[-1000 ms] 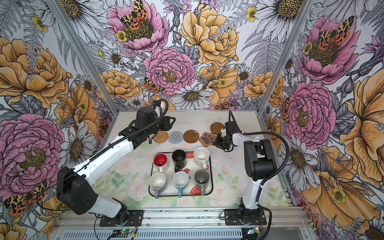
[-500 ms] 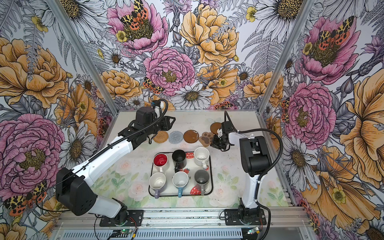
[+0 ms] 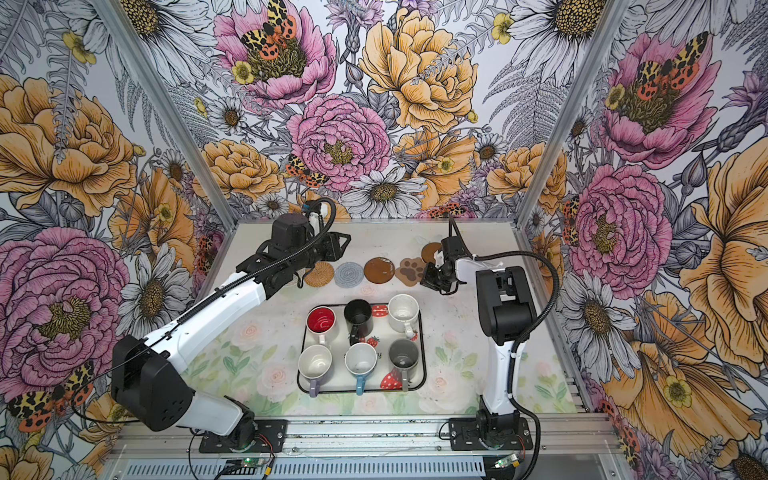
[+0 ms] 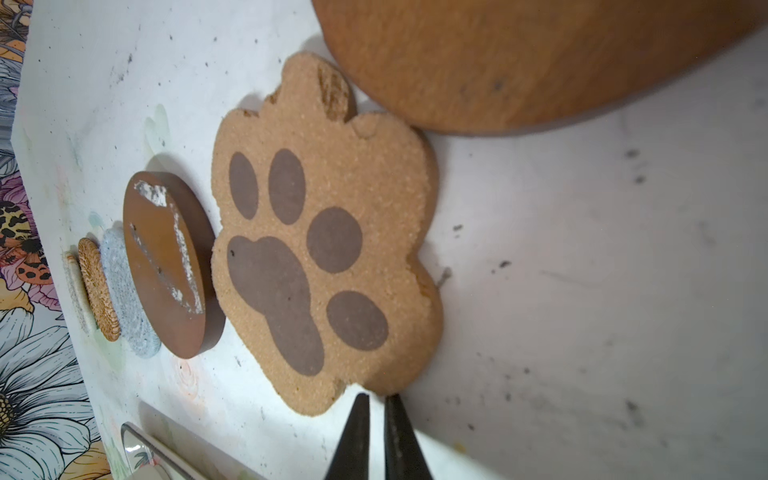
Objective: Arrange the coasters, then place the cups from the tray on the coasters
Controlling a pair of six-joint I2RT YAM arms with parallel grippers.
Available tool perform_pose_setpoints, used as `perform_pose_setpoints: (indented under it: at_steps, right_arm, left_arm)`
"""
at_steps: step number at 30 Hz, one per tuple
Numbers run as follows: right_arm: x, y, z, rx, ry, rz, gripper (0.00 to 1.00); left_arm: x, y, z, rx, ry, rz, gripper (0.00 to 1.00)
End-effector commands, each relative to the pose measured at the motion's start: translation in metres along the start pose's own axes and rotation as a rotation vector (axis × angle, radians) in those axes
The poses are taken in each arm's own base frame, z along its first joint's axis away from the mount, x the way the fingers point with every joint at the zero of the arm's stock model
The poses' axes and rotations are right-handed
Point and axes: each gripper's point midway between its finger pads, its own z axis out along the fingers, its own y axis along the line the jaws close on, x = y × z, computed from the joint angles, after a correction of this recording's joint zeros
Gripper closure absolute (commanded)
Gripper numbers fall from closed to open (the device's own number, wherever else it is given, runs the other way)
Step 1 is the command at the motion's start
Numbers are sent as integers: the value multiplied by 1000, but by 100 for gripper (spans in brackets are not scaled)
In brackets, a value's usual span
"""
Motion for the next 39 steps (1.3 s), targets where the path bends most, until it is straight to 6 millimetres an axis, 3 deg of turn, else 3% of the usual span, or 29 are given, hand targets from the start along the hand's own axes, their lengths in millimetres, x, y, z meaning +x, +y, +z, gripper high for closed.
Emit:
perform_pose_setpoints:
  at_steps: [1,10,16,20,25,27,33,39]
  right_arm:
    - [-10,-9,6,17,-15,20,88]
    - [-30,-6,-3,-9,-46,28,88]
    - [-48,10,-36,-40,-113,-4,87]
    - [-64,15,-61,-54,-169,-12,85]
    - [-85,7,-80,-58,-223,8,82]
    - [-95,5,-83,-65,-237,12,79]
    - [-126,8,-82,-97,-266,10,70]
    - [-161,20,-66,-174,-271,17,68]
  left_arm:
    - [-5,3,-7,-16,-28,-9,57]
    - [-6,4,-7,-19,-29,-10,56]
    - [-12,0,5,10,-39,0,57]
    - [-18,-18,35,103,-19,14,56]
    - [-19,-41,79,198,65,62,55]
    - [-9,-43,106,216,109,74,55]
    - [10,-48,167,273,181,55,55]
    - [33,-49,201,287,219,49,55]
